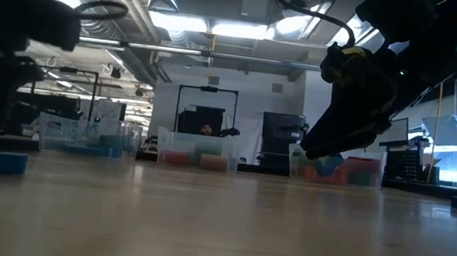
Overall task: Sort blocks by size
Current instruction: Put the blue rectangular block into the left transparent bin
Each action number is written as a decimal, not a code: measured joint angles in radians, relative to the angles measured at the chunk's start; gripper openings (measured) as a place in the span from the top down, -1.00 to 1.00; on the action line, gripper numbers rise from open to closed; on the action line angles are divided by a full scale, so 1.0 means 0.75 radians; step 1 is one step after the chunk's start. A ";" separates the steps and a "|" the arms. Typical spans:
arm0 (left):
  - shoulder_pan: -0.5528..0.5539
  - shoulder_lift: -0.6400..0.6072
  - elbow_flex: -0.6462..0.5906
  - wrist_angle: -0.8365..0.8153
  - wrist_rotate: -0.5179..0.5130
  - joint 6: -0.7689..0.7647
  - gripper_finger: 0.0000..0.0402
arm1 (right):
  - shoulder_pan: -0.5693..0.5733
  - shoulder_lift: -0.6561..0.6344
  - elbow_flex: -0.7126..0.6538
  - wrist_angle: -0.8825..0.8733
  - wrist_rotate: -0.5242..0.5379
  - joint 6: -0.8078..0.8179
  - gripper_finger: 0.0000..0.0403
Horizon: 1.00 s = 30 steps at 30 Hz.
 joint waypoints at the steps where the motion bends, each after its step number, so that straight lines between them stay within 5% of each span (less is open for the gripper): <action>1: -0.010 0.025 0.000 0.012 -0.001 -0.015 0.04 | 0.000 0.000 0.000 0.000 0.000 0.000 -0.27; 13: -0.052 0.173 0.002 0.191 -0.065 -0.074 0.04 | 0.000 0.000 0.000 -0.004 0.000 0.000 -0.27; 30: -0.113 0.082 0.068 0.214 -0.048 0.109 0.04 | 0.000 0.000 0.000 -0.005 0.011 0.001 -0.27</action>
